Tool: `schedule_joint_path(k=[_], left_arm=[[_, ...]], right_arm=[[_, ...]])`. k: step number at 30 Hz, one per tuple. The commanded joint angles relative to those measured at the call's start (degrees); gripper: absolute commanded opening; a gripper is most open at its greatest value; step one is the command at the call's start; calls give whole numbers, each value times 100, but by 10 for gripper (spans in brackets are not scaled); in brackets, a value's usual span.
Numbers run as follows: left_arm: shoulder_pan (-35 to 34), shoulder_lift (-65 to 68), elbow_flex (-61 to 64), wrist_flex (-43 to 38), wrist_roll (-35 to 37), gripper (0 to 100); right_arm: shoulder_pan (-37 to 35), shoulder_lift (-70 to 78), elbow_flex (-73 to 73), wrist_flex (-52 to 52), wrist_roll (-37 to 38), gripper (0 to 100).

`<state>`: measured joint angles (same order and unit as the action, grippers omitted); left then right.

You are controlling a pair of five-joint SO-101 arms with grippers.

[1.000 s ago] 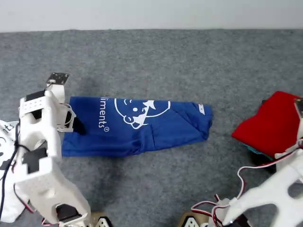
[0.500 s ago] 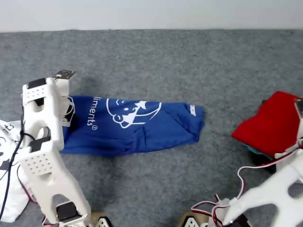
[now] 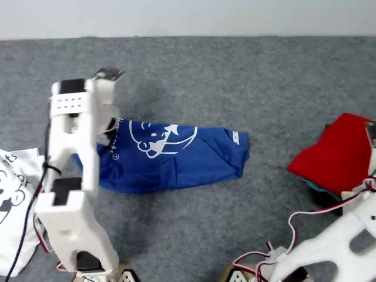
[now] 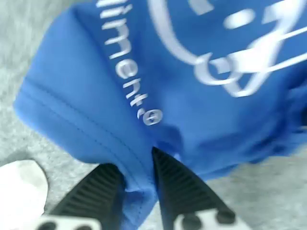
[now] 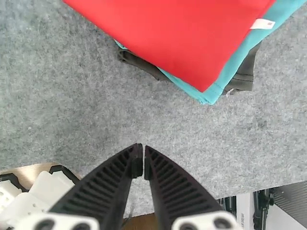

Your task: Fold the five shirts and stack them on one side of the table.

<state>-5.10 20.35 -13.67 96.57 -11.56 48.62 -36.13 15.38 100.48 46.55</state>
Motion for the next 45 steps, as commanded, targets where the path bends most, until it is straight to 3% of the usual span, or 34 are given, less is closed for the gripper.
schedule_joint_path(k=[1,10,25,30,37,45], left_arm=[[914,-923,-242,237,396,13],[2743,-1310,-268,-97,1108,13],[4114,-141,-277,-1547,1108,13],[4369,114,-277,-1899,1073,28],[4360,114,-295,-1486,1099,255],[4070,-589,-646,-826,1064,256]], right_arm=[[40,-154,-26,154,53,9],[40,-189,-26,171,53,9],[66,-163,-18,198,44,9],[57,-198,97,198,44,9],[66,-198,448,198,53,9],[48,-198,413,171,53,9]])
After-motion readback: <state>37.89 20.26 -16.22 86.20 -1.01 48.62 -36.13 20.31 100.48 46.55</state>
